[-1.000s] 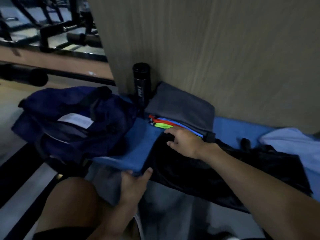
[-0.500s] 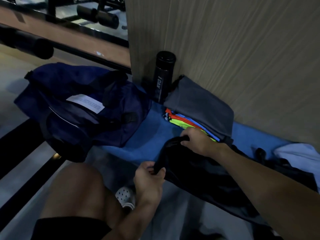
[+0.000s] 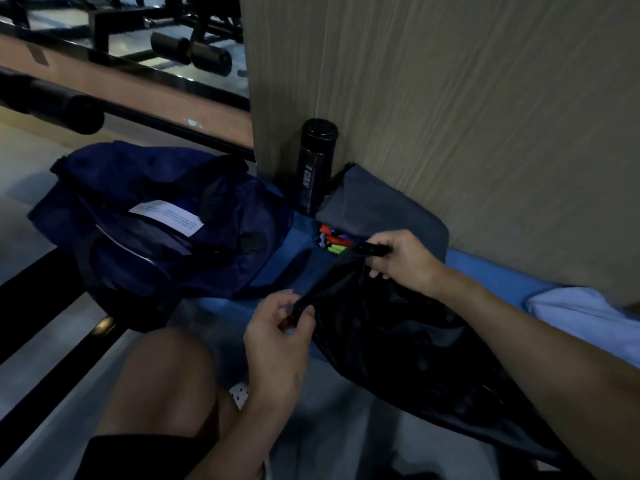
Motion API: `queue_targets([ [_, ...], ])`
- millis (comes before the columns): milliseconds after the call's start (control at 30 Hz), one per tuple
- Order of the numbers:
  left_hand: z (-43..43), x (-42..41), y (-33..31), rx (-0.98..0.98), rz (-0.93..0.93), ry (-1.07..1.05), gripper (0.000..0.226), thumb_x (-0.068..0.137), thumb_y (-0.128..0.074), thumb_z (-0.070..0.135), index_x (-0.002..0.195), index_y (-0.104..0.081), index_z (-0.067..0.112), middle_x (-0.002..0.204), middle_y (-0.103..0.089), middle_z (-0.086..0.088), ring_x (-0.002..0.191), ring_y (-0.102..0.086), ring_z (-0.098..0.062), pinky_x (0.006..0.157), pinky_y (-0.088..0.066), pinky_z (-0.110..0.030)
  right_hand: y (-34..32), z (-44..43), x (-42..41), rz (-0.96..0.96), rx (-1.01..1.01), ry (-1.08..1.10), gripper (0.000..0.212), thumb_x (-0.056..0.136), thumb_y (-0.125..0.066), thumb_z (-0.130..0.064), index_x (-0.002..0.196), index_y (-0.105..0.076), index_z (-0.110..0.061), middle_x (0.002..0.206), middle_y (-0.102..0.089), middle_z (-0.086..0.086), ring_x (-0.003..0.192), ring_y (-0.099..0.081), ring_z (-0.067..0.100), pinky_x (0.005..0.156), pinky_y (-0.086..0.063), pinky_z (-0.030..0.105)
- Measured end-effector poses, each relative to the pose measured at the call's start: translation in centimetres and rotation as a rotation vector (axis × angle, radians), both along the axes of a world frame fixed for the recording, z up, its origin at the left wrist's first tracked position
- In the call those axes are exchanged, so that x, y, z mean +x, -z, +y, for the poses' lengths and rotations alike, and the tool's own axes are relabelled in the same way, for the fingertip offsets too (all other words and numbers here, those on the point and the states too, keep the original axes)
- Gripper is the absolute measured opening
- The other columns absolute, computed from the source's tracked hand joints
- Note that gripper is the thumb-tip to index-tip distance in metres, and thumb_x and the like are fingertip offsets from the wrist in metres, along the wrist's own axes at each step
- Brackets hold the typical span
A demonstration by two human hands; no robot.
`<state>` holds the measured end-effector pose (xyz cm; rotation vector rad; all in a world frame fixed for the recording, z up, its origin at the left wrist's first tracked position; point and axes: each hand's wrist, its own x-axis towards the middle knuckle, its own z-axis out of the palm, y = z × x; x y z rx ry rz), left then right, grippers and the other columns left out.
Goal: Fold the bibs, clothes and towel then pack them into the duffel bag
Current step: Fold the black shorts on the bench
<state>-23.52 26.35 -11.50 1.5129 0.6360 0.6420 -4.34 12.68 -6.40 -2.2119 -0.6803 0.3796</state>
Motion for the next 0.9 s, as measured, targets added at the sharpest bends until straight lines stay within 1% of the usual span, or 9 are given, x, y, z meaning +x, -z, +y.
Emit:
queue_targets([
  [133, -3.0, 0.0, -1.0, 0.18, -0.138, 0.195, 0.032, 0.083, -0.072, -0.005, 0.084, -0.064, 0.026, 0.101, -0.069, 0.012, 0.097, -0.066, -0.01, 0.085, -0.052, -0.026, -0.5, -5.1, -0.2, -0.094, 0.003, 0.021, 0.035, 0.082, -0.068, 0.008, 0.072, -0.064, -0.025, 0.071, -0.062, -0.006, 0.063, -0.056, 0.001, 0.063, -0.046, 0.018],
  [267, -6.4, 0.6, -0.8, 0.484, -0.229, 0.338, 0.025, 0.075, -0.07, -0.012, 0.084, -0.065, 0.011, 0.102, -0.064, 0.005, 0.099, -0.061, -0.002, 0.085, -0.044, -0.012, 0.2, -9.6, -0.5, -0.192, -0.051, 0.049, 0.032, 0.072, -0.068, 0.016, 0.083, -0.07, -0.014, 0.095, -0.065, 0.016, 0.087, -0.063, 0.026, 0.079, -0.049, 0.03],
  [400, -10.5, 1.4, 0.3, 0.532, -0.253, 0.479, 0.03, 0.069, -0.065, -0.014, 0.084, -0.064, 0.012, 0.103, -0.059, 0.003, 0.098, -0.06, -0.006, 0.087, -0.043, -0.013, 1.4, -13.8, -0.9, -0.317, -0.078, 0.053, 0.029, 0.066, -0.066, 0.017, 0.086, -0.075, -0.001, 0.088, -0.064, 0.012, 0.085, -0.062, 0.032, 0.074, -0.043, 0.013],
  [567, -14.6, 2.1, 1.5, 0.569, -0.236, 0.711, 0.024, 0.077, -0.066, -0.004, 0.091, -0.064, 0.016, 0.11, -0.053, 0.009, 0.1, -0.056, 0.001, 0.088, -0.04, -0.009, 3.5, -18.6, -1.0, -0.325, -0.102, 0.141, 0.037, 0.067, -0.059, 0.026, 0.083, -0.076, -0.003, 0.083, -0.059, -0.002, 0.089, -0.061, 0.038, 0.081, -0.043, 0.028],
  [633, -15.8, 2.0, 1.5, 0.541, -0.24, 0.827, 0.016, 0.083, -0.067, 0.007, 0.095, -0.064, 0.016, 0.115, -0.05, 0.009, 0.099, -0.056, 0.001, 0.088, -0.041, -0.011, 4.3, -20.3, -1.0, -0.266, -0.147, 0.185, 0.043, 0.071, -0.056, 0.028, 0.089, -0.076, -0.006, 0.091, -0.055, 0.001, 0.096, -0.059, 0.035, 0.086, -0.042, 0.026],
  [700, -16.6, 2.1, 1.1, 0.539, -0.257, 0.84, 0.014, 0.086, -0.063, 0.014, 0.1, -0.065, 0.014, 0.116, -0.051, 0.006, 0.098, -0.057, -0.002, 0.087, -0.044, -0.016, 4.8, -21.7, -1.3, -0.214, -0.203, 0.227, 0.04, 0.078, -0.056, 0.02, 0.095, -0.077, -0.01, 0.104, -0.053, 0.008, 0.103, -0.058, 0.031, 0.095, -0.04, 0.025],
  [767, -16.8, 2.8, 1.3, 0.65, -0.239, 0.711, 0.019, 0.086, -0.059, 0.016, 0.104, -0.065, 0.013, 0.114, -0.054, 0.0, 0.102, -0.057, -0.013, 0.09, -0.046, -0.026, 5.6, -22.5, -1.6, -0.227, -0.233, 0.287, 0.033, 0.084, -0.059, 0.007, 0.096, -0.078, -0.017, 0.11, -0.057, 0.009, 0.108, -0.056, 0.031, 0.104, -0.04, 0.037],
  [833, -16.6, 4.0, 2.3, 0.845, -0.077, 0.606, 0.032, 0.082, -0.061, 0.019, 0.113, -0.063, 0.015, 0.12, -0.055, -0.005, 0.11, -0.055, -0.024, 0.097, -0.045, -0.036, 5.7, -22.3, -2.3, -0.228, -0.252, 0.348, 0.022, 0.089, -0.063, -0.01, 0.101, -0.076, -0.024, 0.116, -0.057, 0.006, 0.115, -0.05, 0.028, 0.107, -0.035, 0.043],
  [900, -16.4, 4.9, 3.7, 0.949, 0.132, 0.661, 0.044, 0.08, -0.068, 0.022, 0.123, -0.06, 0.016, 0.128, -0.053, -0.007, 0.119, -0.053, -0.029, 0.104, -0.043, -0.041, 5.8, -21.9, -3.1, -0.24, -0.32, 0.336, 0.02, 0.089, -0.067, -0.034, 0.107, -0.072, -0.03, 0.119, -0.053, 0.0, 0.12, -0.042, 0.023, 0.107, -0.029, 0.041],
])
